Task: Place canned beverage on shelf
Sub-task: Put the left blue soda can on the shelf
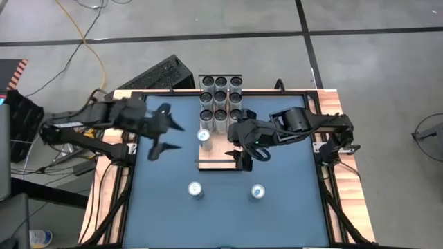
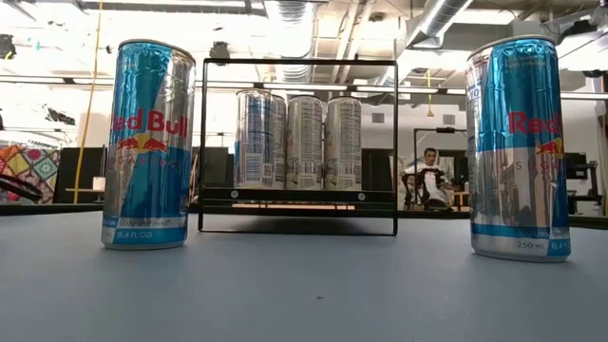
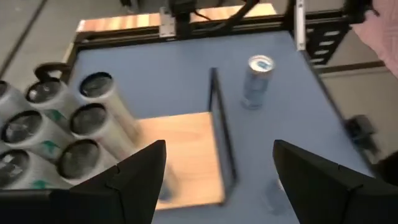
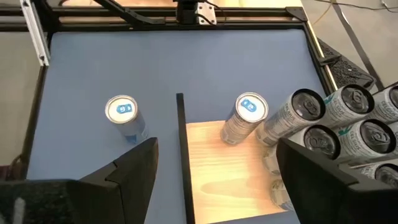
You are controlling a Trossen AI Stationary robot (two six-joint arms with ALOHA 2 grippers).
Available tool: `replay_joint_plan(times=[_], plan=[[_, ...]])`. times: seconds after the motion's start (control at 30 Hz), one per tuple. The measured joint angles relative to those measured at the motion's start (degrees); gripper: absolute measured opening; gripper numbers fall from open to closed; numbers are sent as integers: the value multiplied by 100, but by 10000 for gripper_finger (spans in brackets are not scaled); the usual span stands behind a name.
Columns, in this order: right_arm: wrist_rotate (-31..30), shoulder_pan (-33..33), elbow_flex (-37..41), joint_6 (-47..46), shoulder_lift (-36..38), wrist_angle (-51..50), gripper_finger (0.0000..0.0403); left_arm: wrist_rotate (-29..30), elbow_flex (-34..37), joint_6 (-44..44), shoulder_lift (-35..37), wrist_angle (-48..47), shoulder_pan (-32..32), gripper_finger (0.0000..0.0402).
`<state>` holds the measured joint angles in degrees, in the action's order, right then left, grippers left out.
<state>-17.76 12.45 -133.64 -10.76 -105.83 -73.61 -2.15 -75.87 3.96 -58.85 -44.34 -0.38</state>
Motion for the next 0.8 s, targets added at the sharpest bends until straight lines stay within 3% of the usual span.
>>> replay_joint_plan(times=[0.27, 0.4, 0.57, 0.63, 0.8], plan=[[7, 270, -5, -639, -5, -5, 311, 2025, -272, -1843, -41, -1106, -2428, 281], [2, 587, -7, -769, -221, 95, 311, 2609, -266, -2915, -204, -1367, -3381, 281], [46, 862, 4, 162, -762, 1090, 311, 3006, -268, -3736, -406, -1263, -4314, 281], [339, 839, 4, 264, -902, 1601, 311, 3220, -268, -4042, -502, -1296, -4597, 281], [639, 801, -7, 71, -885, 1540, 311, 3866, -268, -4844, -969, -1257, -5074, 281]])
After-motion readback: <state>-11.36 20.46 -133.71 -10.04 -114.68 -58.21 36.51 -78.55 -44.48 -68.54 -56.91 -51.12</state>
